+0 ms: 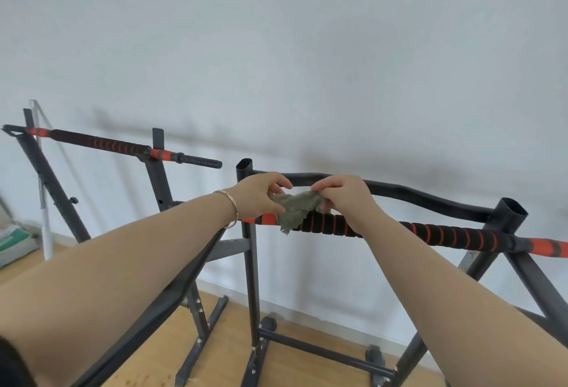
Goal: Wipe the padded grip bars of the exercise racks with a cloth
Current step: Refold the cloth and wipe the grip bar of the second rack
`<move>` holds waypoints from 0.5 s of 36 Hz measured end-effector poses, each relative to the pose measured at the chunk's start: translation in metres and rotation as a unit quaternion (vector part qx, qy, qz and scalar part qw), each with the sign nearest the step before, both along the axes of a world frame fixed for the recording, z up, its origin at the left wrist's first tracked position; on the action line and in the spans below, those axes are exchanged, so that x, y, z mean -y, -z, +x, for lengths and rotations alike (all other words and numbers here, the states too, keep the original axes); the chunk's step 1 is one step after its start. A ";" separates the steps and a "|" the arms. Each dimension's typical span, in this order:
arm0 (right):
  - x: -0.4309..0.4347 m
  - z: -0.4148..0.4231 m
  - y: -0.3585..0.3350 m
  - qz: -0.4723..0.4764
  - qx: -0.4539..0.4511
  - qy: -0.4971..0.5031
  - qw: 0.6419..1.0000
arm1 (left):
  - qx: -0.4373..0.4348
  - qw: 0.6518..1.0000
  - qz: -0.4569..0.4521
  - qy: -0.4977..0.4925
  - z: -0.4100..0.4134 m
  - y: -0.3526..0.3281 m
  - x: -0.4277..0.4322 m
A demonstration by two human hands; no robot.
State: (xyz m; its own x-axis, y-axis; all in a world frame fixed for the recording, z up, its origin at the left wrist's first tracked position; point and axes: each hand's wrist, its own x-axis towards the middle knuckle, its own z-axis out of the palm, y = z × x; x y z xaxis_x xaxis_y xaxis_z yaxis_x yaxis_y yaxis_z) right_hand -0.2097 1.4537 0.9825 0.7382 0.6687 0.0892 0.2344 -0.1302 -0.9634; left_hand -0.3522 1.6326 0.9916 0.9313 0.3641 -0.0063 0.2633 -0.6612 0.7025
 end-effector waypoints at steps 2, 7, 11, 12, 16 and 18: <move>-0.002 0.002 0.000 0.016 -0.030 0.006 0.999 | -0.004 1.000 -0.003 -0.018 -0.002 0.003 -0.001; -0.004 0.009 -0.005 0.052 -0.112 0.000 0.992 | 0.031 0.996 -0.013 -0.084 -0.002 0.009 -0.004; -0.003 0.013 -0.010 0.065 -0.116 0.005 0.991 | 0.083 0.986 0.071 -0.122 -0.004 0.004 -0.013; -0.001 0.014 -0.011 0.067 -0.114 0.005 0.991 | 0.093 0.985 0.071 -0.123 -0.005 0.002 -0.015; 0.007 0.017 -0.010 0.057 -0.106 -0.009 0.993 | 0.132 0.981 0.096 -0.103 -0.016 -0.004 -0.027; 0.012 0.018 -0.009 0.051 -0.111 -0.031 0.992 | 0.148 0.980 0.099 -0.085 -0.023 -0.009 -0.031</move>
State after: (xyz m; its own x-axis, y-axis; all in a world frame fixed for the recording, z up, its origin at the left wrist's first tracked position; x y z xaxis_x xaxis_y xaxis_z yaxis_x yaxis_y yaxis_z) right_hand -0.1913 1.4417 0.9914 0.7056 0.7086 -0.0013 0.0205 -0.0221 -0.9995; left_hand -0.3753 1.6636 1.0004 0.8077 0.4809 0.3410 0.1855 -0.7564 0.6273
